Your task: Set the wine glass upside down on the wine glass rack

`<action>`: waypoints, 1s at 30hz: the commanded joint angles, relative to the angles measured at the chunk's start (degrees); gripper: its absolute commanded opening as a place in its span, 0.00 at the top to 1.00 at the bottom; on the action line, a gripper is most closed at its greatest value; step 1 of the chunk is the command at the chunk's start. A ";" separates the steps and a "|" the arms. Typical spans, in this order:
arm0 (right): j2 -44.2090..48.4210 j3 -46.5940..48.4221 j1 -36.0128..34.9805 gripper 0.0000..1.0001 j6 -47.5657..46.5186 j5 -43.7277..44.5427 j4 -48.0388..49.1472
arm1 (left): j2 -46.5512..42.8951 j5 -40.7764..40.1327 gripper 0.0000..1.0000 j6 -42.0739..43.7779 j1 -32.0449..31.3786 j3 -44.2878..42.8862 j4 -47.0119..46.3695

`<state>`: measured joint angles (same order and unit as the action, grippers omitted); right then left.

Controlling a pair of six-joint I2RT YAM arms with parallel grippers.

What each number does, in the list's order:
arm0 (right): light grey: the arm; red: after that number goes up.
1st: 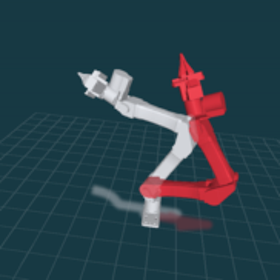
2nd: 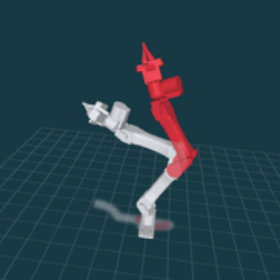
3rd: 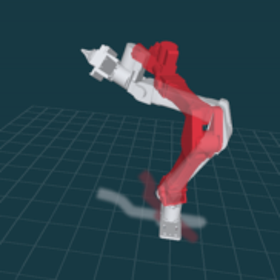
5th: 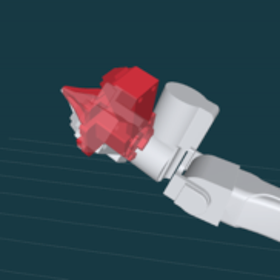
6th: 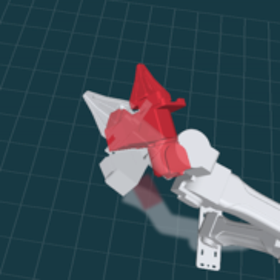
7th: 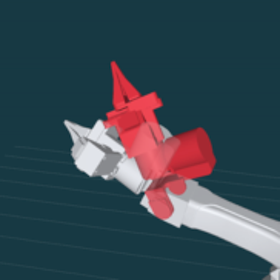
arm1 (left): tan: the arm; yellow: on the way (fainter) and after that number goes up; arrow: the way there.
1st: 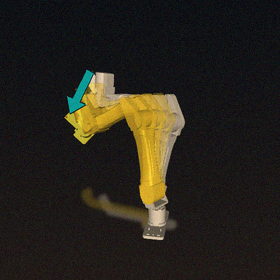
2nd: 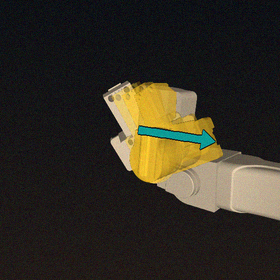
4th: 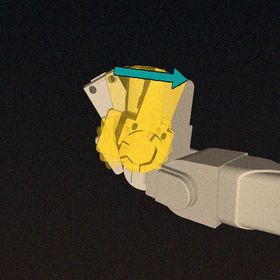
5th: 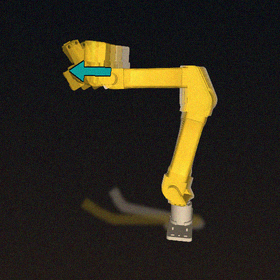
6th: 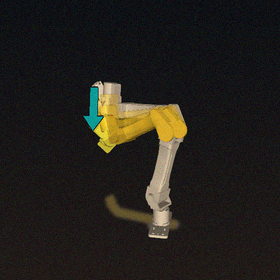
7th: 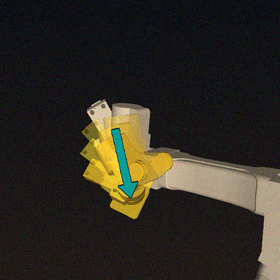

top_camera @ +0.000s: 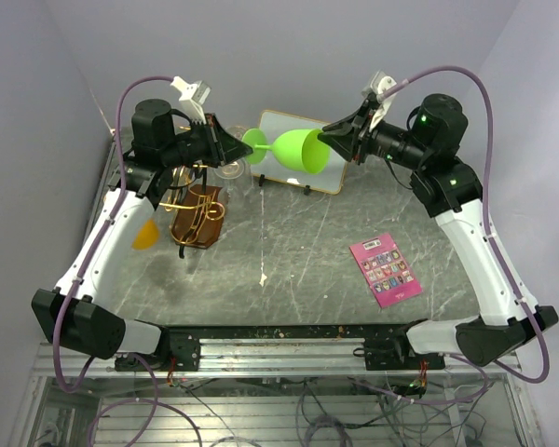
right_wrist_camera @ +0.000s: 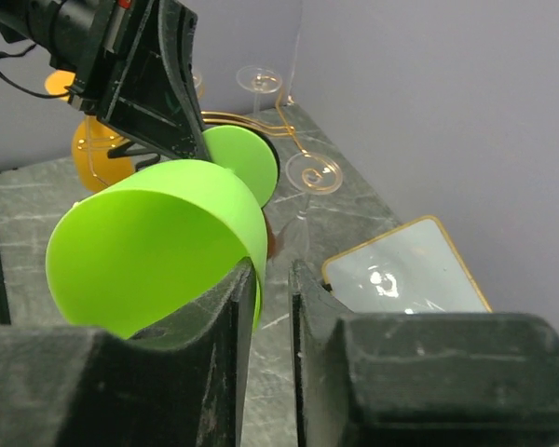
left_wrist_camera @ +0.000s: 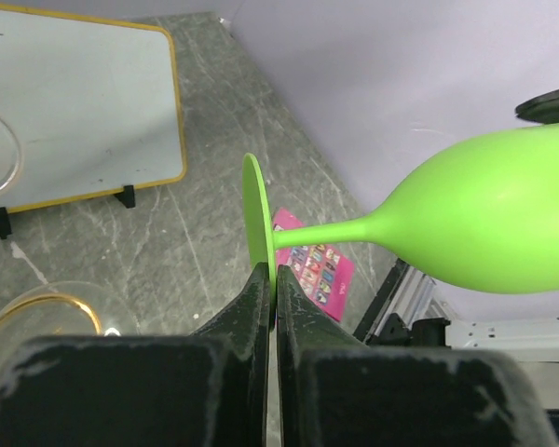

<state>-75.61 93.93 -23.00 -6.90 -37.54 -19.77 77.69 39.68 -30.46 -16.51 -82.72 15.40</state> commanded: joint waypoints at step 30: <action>12.60 -4.96 -0.14 0.15 -26.22 10.38 -21.20 | -8.03 -19.50 0.93 57.93 -11.40 -12.95 33.02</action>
<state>-63.44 90.37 -23.00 -30.33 -30.55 -38.83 71.40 21.06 16.36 -26.52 -94.06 43.70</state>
